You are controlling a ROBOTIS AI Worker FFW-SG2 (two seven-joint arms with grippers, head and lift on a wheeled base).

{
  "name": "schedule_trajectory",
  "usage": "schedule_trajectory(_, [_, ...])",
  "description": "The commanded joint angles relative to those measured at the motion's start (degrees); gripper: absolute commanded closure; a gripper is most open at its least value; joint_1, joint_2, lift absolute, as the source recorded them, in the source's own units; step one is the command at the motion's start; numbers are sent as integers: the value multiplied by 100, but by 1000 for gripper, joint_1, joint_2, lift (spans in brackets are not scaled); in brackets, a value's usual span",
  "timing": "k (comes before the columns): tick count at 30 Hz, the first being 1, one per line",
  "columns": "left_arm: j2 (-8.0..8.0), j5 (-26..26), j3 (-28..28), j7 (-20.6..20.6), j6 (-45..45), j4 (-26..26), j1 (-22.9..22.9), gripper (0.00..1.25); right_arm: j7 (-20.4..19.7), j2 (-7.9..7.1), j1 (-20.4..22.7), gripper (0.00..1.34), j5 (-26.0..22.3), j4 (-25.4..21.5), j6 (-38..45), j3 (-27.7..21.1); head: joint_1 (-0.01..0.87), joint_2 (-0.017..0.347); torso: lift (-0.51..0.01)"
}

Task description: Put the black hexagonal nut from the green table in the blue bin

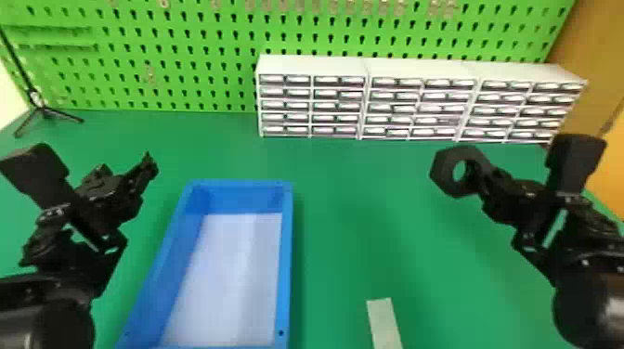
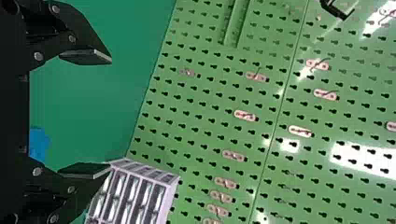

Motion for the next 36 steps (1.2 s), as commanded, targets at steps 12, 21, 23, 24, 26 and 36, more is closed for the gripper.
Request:
schedule_trajectory(12, [0,-1,-43,0,-161,144,-73,433,-9,-166,-372,923,-949,765,-1492,1335,692,8,-97])
schedule_trajectory(21, [0,-44,-8,9,-231,161,-90,433,-9,-491,-785,923,-1599,1231,-1650,2416,692,8,-97])
schedule_trajectory(23, [0,-44,-17,9,-248,170,-90,433,-9,-535,-873,923,-1687,1301,-1703,2618,692,8,-97])
schedule_trajectory(24, [0,-44,-17,9,-257,179,-82,433,-9,-553,-917,923,-1731,1336,-1712,2715,692,8,-97])
schedule_trajectory(26, [0,-44,-17,9,-266,188,-82,433,0,-588,-1031,923,-1837,1424,-1747,2934,692,8,-97])
schedule_trajectory(36, [0,-44,-8,9,-336,249,-134,433,0,-729,-1611,923,-2346,1907,-1975,4112,692,8,-97])
